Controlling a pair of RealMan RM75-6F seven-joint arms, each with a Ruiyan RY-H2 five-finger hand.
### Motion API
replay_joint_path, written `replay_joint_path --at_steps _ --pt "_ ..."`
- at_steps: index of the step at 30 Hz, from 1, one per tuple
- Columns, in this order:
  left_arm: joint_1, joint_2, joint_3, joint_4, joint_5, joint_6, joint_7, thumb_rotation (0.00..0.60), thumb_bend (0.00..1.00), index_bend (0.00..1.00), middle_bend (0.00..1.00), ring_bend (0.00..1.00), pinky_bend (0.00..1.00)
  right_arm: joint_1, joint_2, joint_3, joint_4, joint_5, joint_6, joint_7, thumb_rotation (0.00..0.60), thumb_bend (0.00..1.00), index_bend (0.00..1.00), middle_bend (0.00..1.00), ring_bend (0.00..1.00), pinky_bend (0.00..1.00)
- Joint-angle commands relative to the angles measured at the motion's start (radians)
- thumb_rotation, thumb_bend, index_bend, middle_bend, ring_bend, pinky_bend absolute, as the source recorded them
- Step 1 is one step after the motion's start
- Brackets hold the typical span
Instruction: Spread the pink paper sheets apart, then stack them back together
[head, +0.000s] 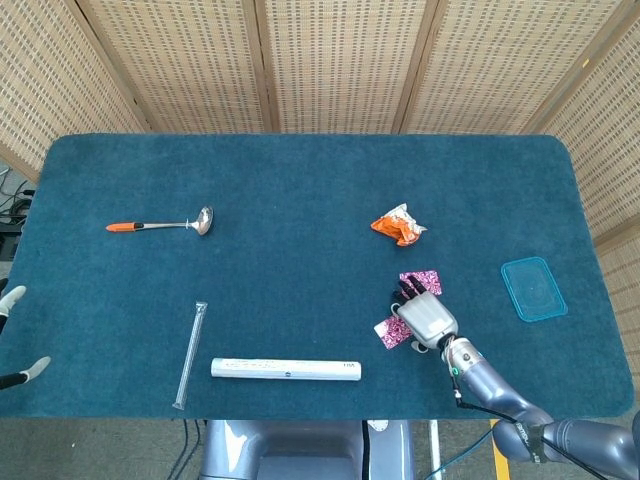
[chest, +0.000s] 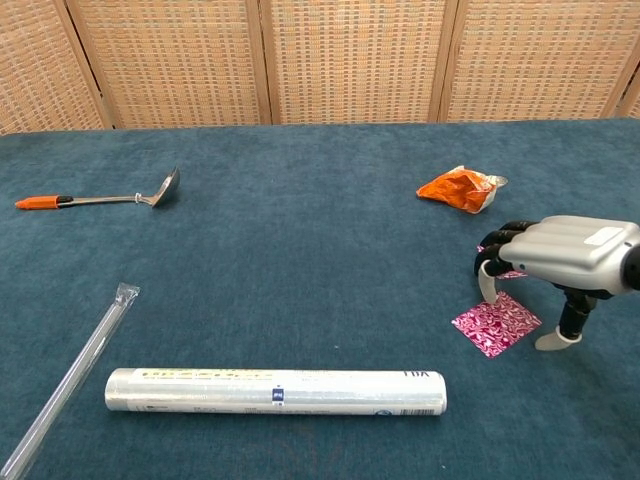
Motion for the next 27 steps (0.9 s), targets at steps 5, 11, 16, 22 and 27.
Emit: replay_joint_path --at_steps 5,11,16,22,27 --pt "0.001 -0.001 0.000 0.005 -0.002 0.000 -0.007 0.571 0.00 0.10 0.00 0.00 0.00 0.008 -0.003 0.006 -0.003 0.007 -0.005 -0.010 0.600 0.23 0.35 0.19 0.00 0.00" --pt "0.001 -0.001 -0.001 0.009 -0.002 0.001 -0.012 0.572 0.00 0.10 0.00 0.00 0.00 0.012 -0.003 0.010 -0.010 0.010 -0.004 -0.013 0.600 0.23 0.35 0.19 0.00 0.00" --pt "0.001 -0.001 -0.002 0.010 -0.002 0.000 -0.013 0.572 0.00 0.10 0.00 0.00 0.00 0.016 0.002 0.017 -0.023 0.006 0.003 -0.016 0.600 0.23 0.35 0.19 0.00 0.00" --pt "0.002 -0.002 -0.002 0.012 -0.002 0.003 -0.015 0.572 0.00 0.10 0.00 0.00 0.00 0.022 0.001 0.017 -0.031 0.008 -0.001 -0.022 0.600 0.23 0.35 0.19 0.00 0.00" --pt "0.006 -0.002 -0.001 0.015 -0.006 0.004 -0.018 0.571 0.00 0.10 0.00 0.00 0.00 0.027 -0.007 0.017 -0.025 0.012 -0.007 -0.026 0.600 0.23 0.35 0.19 0.00 0.00"
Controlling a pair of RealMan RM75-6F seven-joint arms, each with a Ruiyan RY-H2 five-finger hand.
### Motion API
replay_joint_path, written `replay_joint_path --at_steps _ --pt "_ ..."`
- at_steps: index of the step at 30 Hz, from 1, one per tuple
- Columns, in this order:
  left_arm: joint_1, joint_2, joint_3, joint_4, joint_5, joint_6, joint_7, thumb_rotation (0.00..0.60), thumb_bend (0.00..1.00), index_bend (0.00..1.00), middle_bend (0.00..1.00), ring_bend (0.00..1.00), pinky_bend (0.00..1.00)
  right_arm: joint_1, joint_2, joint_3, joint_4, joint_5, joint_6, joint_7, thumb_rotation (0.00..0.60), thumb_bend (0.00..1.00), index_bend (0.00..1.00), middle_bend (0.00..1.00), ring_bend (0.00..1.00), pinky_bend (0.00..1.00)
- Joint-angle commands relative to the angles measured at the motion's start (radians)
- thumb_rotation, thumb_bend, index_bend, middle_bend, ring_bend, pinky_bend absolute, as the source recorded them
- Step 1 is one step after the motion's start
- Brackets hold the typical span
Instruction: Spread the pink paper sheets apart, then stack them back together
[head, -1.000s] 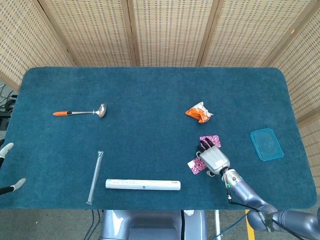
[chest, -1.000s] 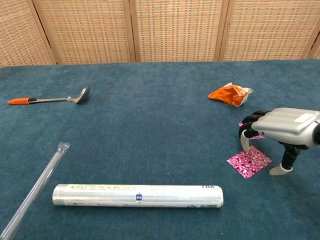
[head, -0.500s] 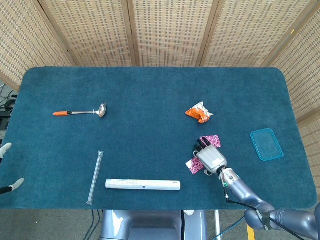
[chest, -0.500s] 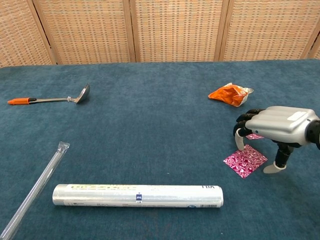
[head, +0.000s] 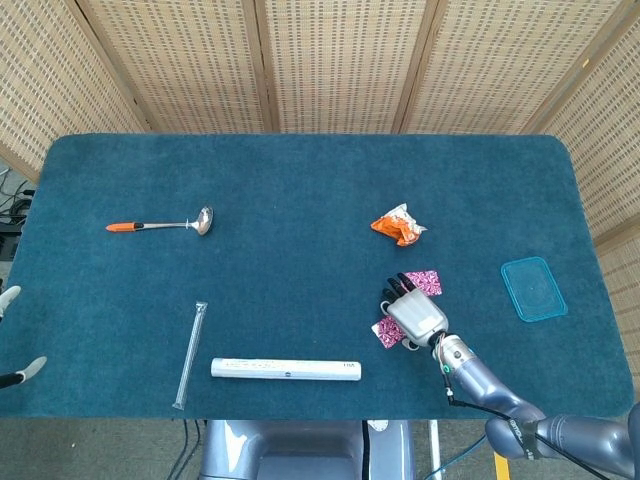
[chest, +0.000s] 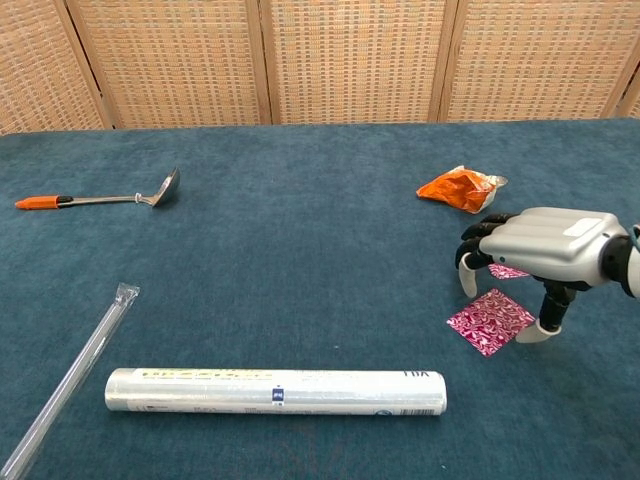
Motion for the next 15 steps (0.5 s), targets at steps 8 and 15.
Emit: replay_joint_path --at_steps 8,15 --pt "0.004 -0.001 0.001 0.007 -0.004 0.001 -0.005 0.572 0.00 0.10 0.00 0.00 0.00 0.006 -0.017 0.000 0.018 0.005 -0.008 0.003 0.600 0.23 0.35 0.19 0.00 0.00" --pt "0.005 -0.002 0.001 0.009 -0.005 0.001 -0.007 0.572 0.00 0.10 0.00 0.00 0.00 0.008 -0.025 -0.001 0.029 0.007 -0.011 0.008 0.600 0.23 0.35 0.19 0.00 0.00"
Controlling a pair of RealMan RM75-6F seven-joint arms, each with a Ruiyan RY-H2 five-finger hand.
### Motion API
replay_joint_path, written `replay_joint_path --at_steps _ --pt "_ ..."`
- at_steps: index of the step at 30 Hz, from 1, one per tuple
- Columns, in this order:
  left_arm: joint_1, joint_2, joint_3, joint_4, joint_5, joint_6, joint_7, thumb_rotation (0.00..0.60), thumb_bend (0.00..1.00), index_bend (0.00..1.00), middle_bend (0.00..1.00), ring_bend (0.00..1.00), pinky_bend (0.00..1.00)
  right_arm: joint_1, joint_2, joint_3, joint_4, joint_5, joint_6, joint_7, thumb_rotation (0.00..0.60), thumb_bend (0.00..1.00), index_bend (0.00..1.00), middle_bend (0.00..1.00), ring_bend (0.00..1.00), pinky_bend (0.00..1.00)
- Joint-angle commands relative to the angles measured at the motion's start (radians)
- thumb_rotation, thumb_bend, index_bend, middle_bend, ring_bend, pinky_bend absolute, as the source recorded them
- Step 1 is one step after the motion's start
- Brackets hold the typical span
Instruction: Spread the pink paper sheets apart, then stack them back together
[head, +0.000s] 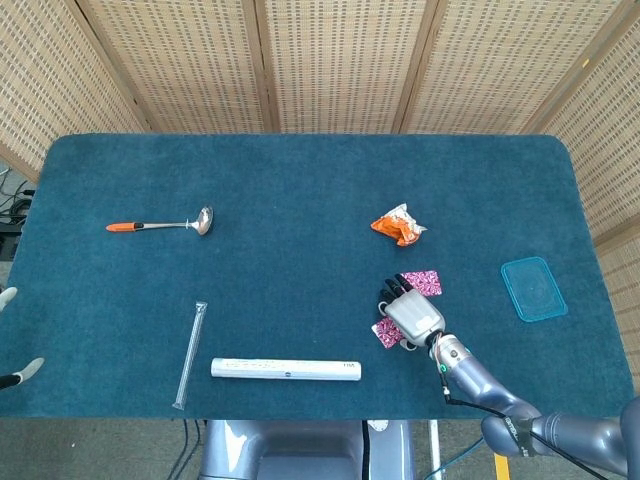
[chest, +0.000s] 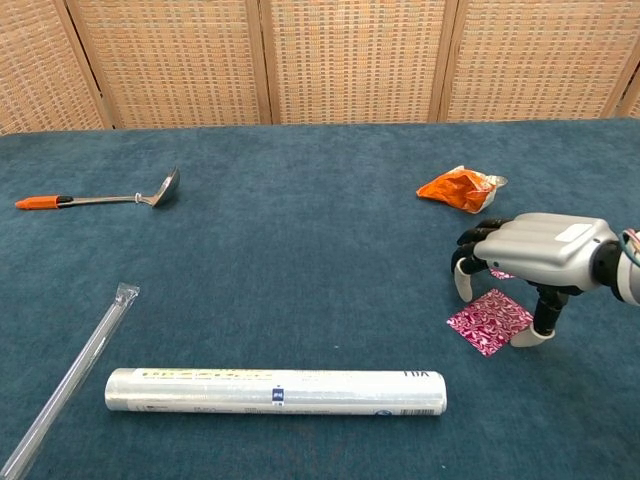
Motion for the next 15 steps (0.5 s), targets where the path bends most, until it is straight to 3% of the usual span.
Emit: replay_joint_path --at_steps 1,15 --pt "0.000 0.000 0.000 0.000 0.000 -0.001 0.000 0.573 0.00 0.10 0.00 0.00 0.00 0.000 -0.002 0.000 0.002 0.000 -0.001 0.002 0.600 0.23 0.35 0.19 0.00 0.00" --pt "-0.002 -0.001 -0.001 -0.005 0.004 -0.001 0.007 0.571 0.00 0.10 0.00 0.00 0.00 -0.004 0.002 -0.006 0.007 -0.013 0.005 0.017 0.600 0.23 0.35 0.19 0.00 0.00"
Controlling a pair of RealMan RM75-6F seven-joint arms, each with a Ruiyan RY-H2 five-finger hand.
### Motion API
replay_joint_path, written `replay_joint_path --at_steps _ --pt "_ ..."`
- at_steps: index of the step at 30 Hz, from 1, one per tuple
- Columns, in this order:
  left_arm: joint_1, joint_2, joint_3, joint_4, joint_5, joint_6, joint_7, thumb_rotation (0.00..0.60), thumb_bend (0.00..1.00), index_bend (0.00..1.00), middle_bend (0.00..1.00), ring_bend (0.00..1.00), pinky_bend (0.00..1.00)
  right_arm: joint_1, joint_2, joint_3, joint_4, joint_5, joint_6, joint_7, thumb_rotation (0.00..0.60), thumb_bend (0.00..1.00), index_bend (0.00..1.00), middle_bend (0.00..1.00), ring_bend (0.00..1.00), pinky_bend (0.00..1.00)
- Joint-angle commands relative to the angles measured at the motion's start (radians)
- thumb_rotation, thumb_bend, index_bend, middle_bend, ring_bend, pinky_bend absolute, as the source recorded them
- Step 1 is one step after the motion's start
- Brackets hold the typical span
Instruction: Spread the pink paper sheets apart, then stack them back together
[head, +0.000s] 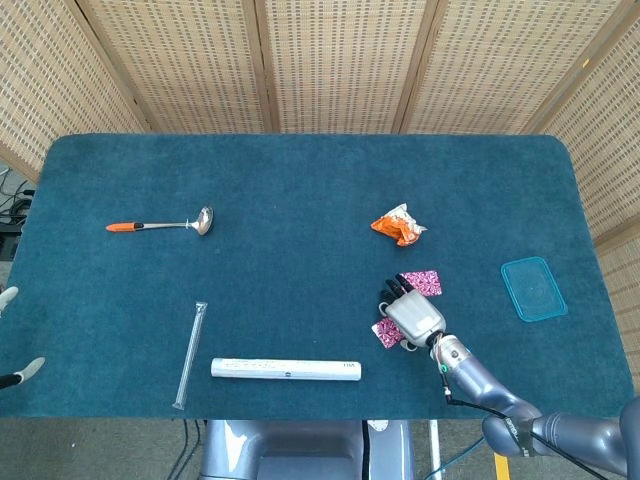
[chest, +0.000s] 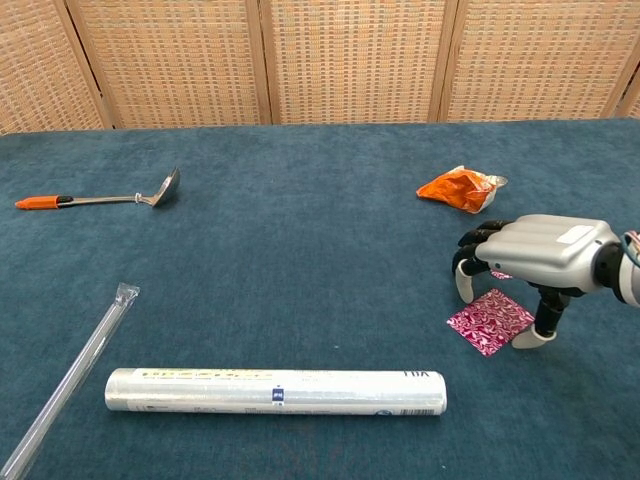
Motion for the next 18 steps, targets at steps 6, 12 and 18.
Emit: replay_joint_path --at_steps 6,12,18 --pt "-0.001 0.001 0.000 -0.006 0.002 0.000 0.006 0.572 0.00 0.10 0.00 0.00 0.00 -0.005 0.003 -0.004 0.003 -0.003 0.001 0.009 0.600 0.23 0.35 0.19 0.00 0.00" --pt "0.000 0.000 0.000 -0.006 0.000 0.000 0.008 0.572 0.00 0.10 0.00 0.00 0.00 -0.004 -0.004 -0.003 0.011 -0.008 -0.001 0.016 0.600 0.23 0.36 0.19 0.00 0.00" --pt "0.000 -0.001 -0.001 -0.001 -0.002 -0.002 0.004 0.571 0.00 0.10 0.00 0.00 0.00 -0.003 -0.012 -0.003 0.023 -0.005 -0.007 0.019 0.600 0.23 0.37 0.20 0.00 0.00"
